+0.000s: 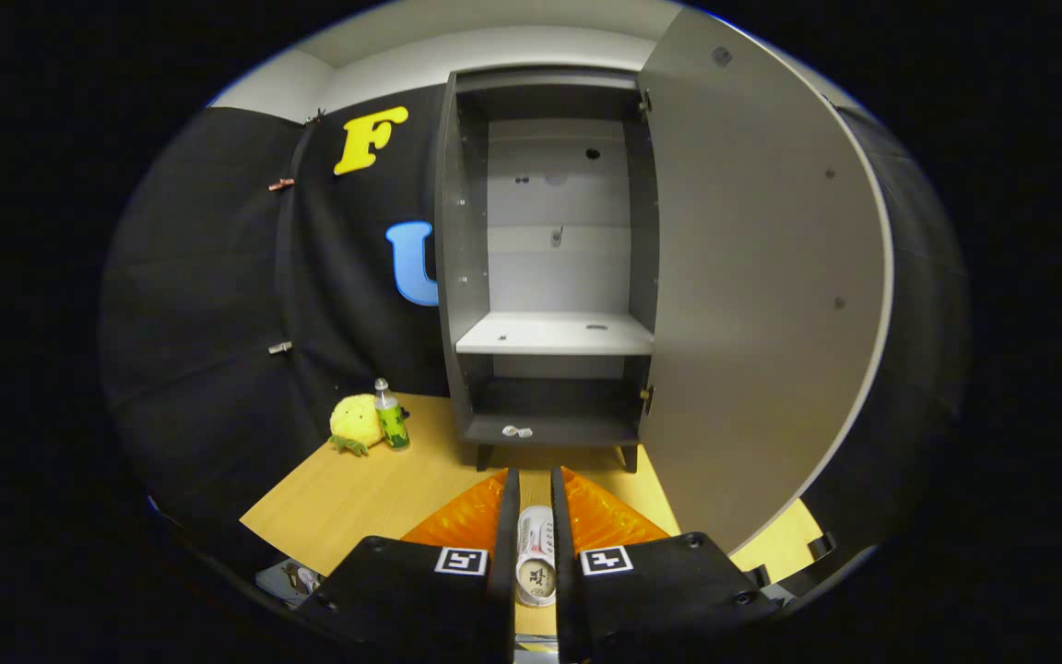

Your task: Open the shoe cabinet door, grab the shoes and put them into the shoe cabinet, then close the shoe cabinet door.

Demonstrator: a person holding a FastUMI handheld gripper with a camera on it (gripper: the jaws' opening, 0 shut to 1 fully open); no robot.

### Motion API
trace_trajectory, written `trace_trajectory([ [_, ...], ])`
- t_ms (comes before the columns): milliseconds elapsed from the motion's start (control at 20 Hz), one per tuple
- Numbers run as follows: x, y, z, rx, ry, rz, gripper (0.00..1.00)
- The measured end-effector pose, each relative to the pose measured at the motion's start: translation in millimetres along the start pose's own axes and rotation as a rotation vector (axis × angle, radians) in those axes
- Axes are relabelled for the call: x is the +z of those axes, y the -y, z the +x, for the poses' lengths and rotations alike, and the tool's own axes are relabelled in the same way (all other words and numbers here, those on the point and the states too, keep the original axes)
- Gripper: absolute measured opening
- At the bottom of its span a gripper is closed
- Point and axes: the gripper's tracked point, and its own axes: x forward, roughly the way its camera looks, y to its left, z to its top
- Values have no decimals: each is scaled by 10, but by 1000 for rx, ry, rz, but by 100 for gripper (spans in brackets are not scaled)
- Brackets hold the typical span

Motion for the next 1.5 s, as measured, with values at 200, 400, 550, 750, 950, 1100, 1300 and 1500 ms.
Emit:
trace_trajectory([
  [200,-650,-104,411,-56,-97,23,21],
  [400,-1334,-122,738,-96,-219,28,22],
  [550,-1727,-85,915,-134,-260,43,22],
  [750,-2180,-117,1114,-137,-325,51,22],
  [950,-2386,-51,1238,-152,-366,41,22],
  [1100,-2483,33,1296,-164,-389,42,22],
  [1300,-2647,51,1386,-160,-446,50,22],
  [1500,-2691,20,1557,-147,-451,58,22],
])
